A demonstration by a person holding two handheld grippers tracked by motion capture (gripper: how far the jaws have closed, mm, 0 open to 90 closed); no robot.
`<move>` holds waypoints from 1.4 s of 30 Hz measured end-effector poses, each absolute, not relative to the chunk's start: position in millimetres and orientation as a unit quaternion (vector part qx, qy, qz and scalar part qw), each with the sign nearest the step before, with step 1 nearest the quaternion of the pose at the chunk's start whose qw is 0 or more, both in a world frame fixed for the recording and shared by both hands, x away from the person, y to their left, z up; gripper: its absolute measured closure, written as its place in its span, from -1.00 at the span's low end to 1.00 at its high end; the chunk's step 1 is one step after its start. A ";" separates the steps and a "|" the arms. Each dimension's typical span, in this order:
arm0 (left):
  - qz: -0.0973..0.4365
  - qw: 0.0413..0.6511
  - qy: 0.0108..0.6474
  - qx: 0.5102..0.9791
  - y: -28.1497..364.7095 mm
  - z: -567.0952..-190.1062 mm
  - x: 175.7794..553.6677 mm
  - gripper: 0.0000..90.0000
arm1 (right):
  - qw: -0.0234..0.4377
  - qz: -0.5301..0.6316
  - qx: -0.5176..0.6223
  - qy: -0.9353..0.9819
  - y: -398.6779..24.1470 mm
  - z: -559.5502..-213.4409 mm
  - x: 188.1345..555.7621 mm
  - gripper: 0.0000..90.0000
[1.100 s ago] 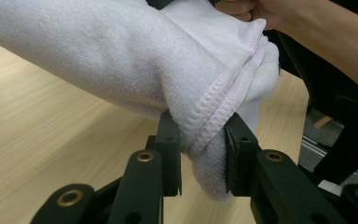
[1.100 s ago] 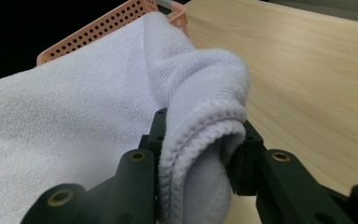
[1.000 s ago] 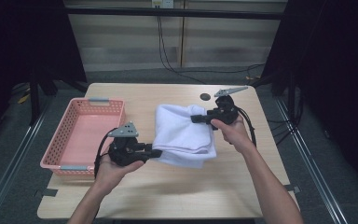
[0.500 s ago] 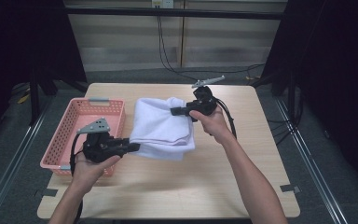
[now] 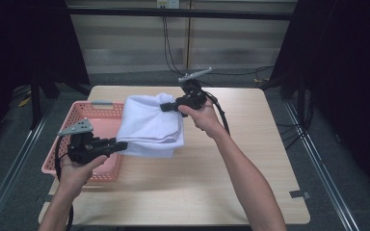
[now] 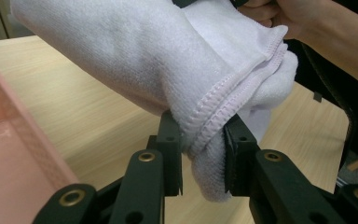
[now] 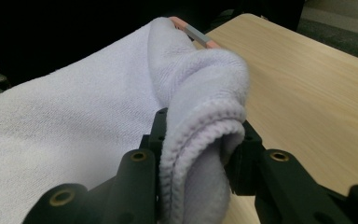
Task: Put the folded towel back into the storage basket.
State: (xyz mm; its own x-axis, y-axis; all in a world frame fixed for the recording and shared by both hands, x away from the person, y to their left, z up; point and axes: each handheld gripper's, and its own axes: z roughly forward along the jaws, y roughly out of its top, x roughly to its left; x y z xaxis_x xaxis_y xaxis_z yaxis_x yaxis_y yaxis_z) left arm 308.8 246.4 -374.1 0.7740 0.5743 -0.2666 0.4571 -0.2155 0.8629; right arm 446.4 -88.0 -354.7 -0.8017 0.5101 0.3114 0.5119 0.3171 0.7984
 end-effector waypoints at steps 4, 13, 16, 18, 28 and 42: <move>0.060 0.537 0.339 0.770 258.5 -369.0 308.1 0.61 | 0.001 -0.494 -0.313 -0.811 -75.1 -348.4 449.6 0.52; 0.069 0.555 0.365 0.744 310.7 -359.3 303.8 0.62 | 0.017 -0.502 -0.303 -0.810 -23.9 -339.0 458.2 0.52; 0.071 0.555 0.372 0.741 320.6 -360.4 301.9 0.62 | 0.018 -0.497 -0.301 -0.814 -11.6 -338.6 459.6 0.52; 0.072 0.557 0.379 0.735 330.7 -361.9 299.8 0.62 | 0.020 -0.495 -0.298 -0.816 -0.6 -338.5 460.1 0.52; 0.085 0.549 0.410 0.724 371.3 -366.7 298.2 0.62 | 0.030 -0.482 -0.296 -0.824 46.7 -346.3 466.4 0.52; 0.093 0.531 0.463 0.703 418.1 -384.0 296.4 0.62 | 0.032 -0.475 -0.306 -0.825 100.4 -360.6 468.7 0.52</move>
State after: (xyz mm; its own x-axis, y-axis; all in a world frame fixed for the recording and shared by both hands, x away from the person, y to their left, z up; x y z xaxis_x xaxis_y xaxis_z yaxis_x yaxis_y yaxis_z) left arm 296.4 418.1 -384.0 0.5540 0.7500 -0.3612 0.5524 -0.0066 0.8336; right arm 468.7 100.4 -360.6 -0.8112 0.4741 0.3425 0.5342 0.3624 0.7637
